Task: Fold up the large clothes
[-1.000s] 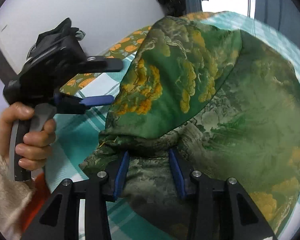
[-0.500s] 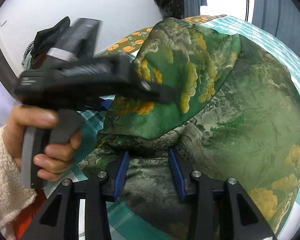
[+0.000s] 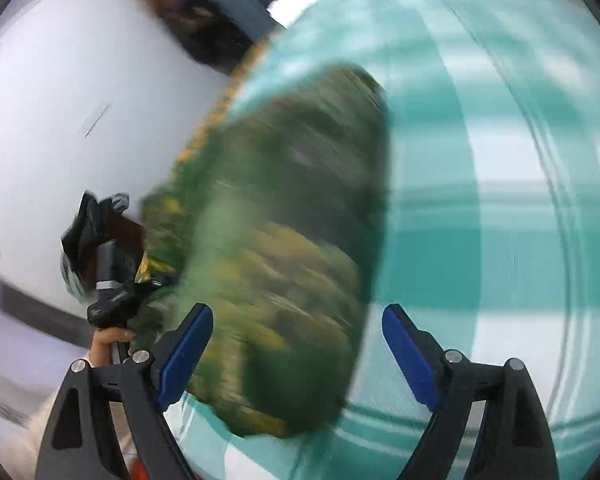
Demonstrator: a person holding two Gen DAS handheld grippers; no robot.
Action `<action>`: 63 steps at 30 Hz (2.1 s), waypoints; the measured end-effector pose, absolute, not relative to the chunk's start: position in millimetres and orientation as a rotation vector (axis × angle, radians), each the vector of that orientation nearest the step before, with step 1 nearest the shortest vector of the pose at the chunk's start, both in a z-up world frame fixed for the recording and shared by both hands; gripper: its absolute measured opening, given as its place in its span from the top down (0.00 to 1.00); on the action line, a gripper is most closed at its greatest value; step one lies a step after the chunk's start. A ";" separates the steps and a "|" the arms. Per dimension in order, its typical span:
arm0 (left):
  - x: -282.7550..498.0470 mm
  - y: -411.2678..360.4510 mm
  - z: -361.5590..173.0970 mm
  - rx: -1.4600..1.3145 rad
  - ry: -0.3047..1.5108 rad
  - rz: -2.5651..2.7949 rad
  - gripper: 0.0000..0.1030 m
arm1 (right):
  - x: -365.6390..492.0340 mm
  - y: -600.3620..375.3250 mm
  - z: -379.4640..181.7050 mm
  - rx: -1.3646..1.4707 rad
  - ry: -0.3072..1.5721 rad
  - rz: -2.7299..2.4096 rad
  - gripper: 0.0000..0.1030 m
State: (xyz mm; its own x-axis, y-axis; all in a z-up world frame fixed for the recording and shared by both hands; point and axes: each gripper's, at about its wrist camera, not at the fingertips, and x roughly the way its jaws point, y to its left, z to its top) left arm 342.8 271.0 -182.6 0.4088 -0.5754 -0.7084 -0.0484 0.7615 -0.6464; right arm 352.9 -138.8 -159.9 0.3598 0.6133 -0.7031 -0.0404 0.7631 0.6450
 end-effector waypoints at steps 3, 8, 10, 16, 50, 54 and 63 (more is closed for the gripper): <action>351.5 269.8 -188.8 -0.651 1.119 -0.362 0.03 | 348.6 -128.4 -176.8 0.661 1.086 0.539 0.14; 362.3 264.3 -198.2 -0.632 1.114 -0.329 0.00 | 374.3 -108.0 -215.7 0.688 1.147 0.549 0.07; 362.9 259.4 -198.2 -0.631 1.107 -0.310 0.00 | 375.1 -101.3 -210.8 0.644 1.141 0.550 0.08; 352.9 250.9 -169.1 -0.611 1.030 -0.302 0.47 | 354.4 -70.2 -158.8 0.403 1.061 0.510 0.35; 397.0 224.3 -83.9 -0.259 0.807 -0.170 0.03 | 377.1 -103.5 -74.6 0.074 0.873 0.083 0.11; 357.2 203.2 -58.9 -0.167 0.704 -0.061 0.01 | 333.7 -93.1 -25.2 -0.053 0.755 -0.056 0.11; 277.4 135.8 -9.8 -0.010 0.627 0.161 0.01 | 280.2 -93.1 13.2 -0.105 0.712 -0.106 0.11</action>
State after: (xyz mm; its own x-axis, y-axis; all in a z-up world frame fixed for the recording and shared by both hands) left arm 277.4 135.8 -9.8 0.7978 0.1466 -0.5848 -0.1527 0.9875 0.0391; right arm 280.2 -93.1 13.2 0.7520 -0.1325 -0.6457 0.0608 0.9894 -0.1322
